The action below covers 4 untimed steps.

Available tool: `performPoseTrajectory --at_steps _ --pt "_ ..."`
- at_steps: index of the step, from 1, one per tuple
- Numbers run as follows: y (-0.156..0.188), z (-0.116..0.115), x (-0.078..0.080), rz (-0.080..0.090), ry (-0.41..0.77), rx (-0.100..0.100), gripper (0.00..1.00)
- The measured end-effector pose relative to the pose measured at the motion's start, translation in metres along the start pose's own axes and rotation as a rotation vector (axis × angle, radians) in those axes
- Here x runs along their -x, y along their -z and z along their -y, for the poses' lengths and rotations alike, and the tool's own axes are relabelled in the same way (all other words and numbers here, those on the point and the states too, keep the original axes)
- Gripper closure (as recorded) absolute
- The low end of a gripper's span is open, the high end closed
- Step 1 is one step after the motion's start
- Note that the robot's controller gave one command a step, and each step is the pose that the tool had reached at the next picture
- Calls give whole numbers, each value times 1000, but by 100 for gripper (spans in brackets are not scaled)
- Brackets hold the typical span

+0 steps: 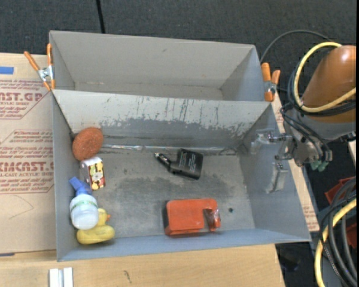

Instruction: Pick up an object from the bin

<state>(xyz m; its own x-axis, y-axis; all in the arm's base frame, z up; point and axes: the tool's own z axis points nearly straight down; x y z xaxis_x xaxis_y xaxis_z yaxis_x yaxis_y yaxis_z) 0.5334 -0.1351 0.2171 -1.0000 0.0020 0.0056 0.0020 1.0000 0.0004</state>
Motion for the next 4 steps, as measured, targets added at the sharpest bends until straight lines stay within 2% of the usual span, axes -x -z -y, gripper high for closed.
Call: performPoseTrajectory --at_steps 1,2,3,4 --pt "5 -1 1 8 2 -1 0" --pt "-3 -23 -10 9 -48 -1 0" --pt "-10 -42 -22 6 43 -1 0" --pt "-15 -50 -33 7 153 -1 0"
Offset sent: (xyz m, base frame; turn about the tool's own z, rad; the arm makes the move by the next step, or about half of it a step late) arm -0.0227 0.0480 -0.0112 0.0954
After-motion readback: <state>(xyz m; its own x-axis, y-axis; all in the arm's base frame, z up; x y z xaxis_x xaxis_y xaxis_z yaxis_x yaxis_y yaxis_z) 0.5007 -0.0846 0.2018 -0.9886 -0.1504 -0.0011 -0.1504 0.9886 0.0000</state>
